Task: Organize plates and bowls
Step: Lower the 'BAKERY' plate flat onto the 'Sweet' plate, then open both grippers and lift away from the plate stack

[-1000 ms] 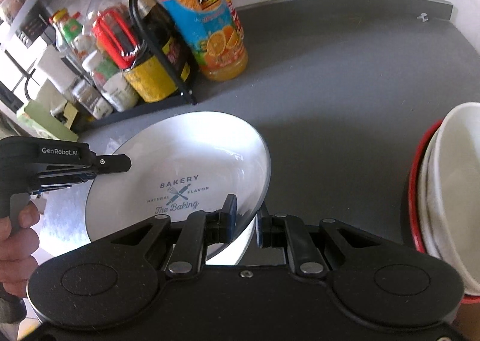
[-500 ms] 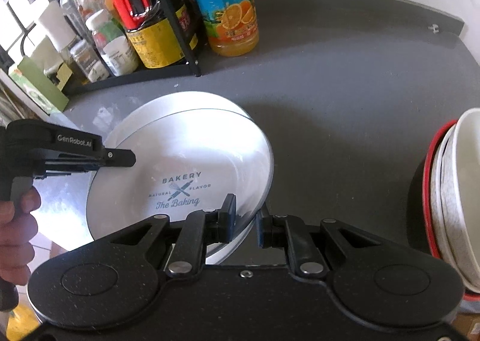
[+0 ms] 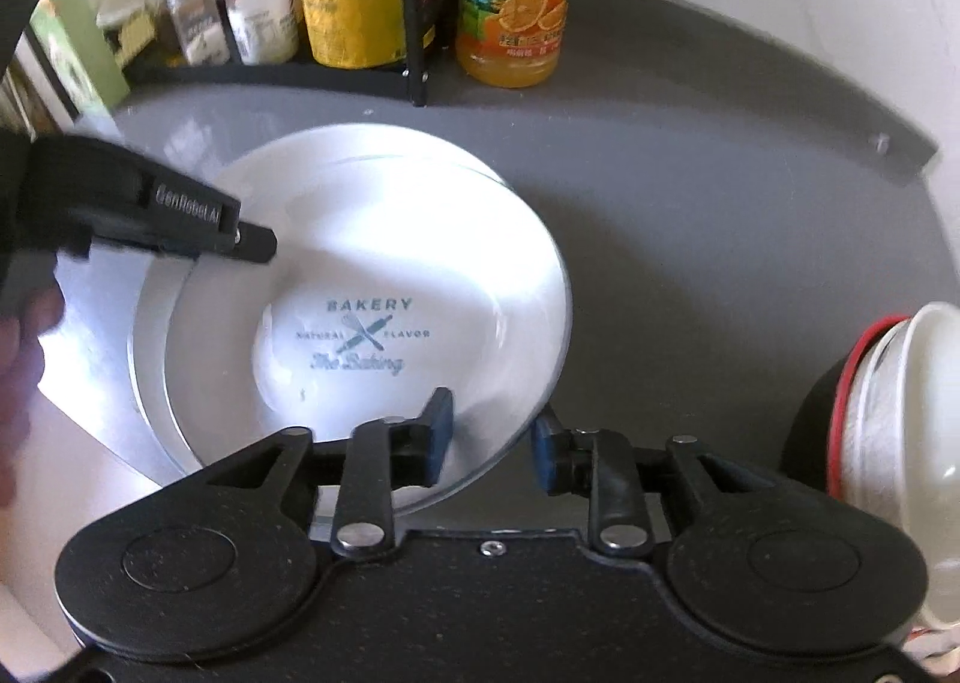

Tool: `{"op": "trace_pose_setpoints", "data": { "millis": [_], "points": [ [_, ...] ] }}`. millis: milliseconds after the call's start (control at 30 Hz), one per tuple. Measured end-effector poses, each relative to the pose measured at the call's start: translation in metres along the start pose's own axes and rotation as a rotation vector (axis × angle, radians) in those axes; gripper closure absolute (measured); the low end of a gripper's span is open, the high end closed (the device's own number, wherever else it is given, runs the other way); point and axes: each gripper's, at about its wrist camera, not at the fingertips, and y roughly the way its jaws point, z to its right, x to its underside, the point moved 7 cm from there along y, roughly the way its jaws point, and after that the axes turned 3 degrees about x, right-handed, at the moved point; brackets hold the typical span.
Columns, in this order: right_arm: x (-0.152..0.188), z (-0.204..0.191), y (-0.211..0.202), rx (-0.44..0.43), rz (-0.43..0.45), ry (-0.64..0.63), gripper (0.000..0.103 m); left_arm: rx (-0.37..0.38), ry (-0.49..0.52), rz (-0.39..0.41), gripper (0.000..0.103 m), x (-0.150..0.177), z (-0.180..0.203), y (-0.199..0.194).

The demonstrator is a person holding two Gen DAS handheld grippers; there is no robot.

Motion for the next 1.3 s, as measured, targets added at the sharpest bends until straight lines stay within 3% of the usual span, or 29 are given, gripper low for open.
{"op": "trace_pose_setpoints", "data": {
  "millis": [100,233,300,733,1000,1200,1300],
  "points": [
    [-0.001,-0.007,-0.002,0.047,0.014,-0.065,0.069,-0.008,0.012,0.004,0.086,-0.002,0.000,0.000],
    [-0.003,-0.004,-0.004,0.055,0.016,-0.052,0.068,-0.021,0.021,0.011,0.085,-0.004,0.000,0.000],
    [-0.002,-0.002,-0.006,0.062,0.021,-0.056,0.061,-0.049,0.039,0.026,0.086,-0.005,-0.001,-0.002],
    [0.000,0.009,0.010,-0.085,0.010,0.098,0.059,-0.085,0.071,0.034,0.086,-0.006,-0.001,-0.009],
    [-0.002,0.010,0.023,-0.108,0.008,0.129,0.058,-0.096,0.095,0.029,0.086,-0.007,0.002,-0.008],
    [-0.003,0.010,0.015,-0.126,0.034,0.142,0.058,-0.095,0.102,-0.037,0.085,-0.010,-0.001,-0.009],
    [-0.004,0.017,0.008,-0.153,0.051,0.172,0.057,-0.094,0.098,-0.012,0.081,-0.017,-0.006,-0.019]
  ]
}}
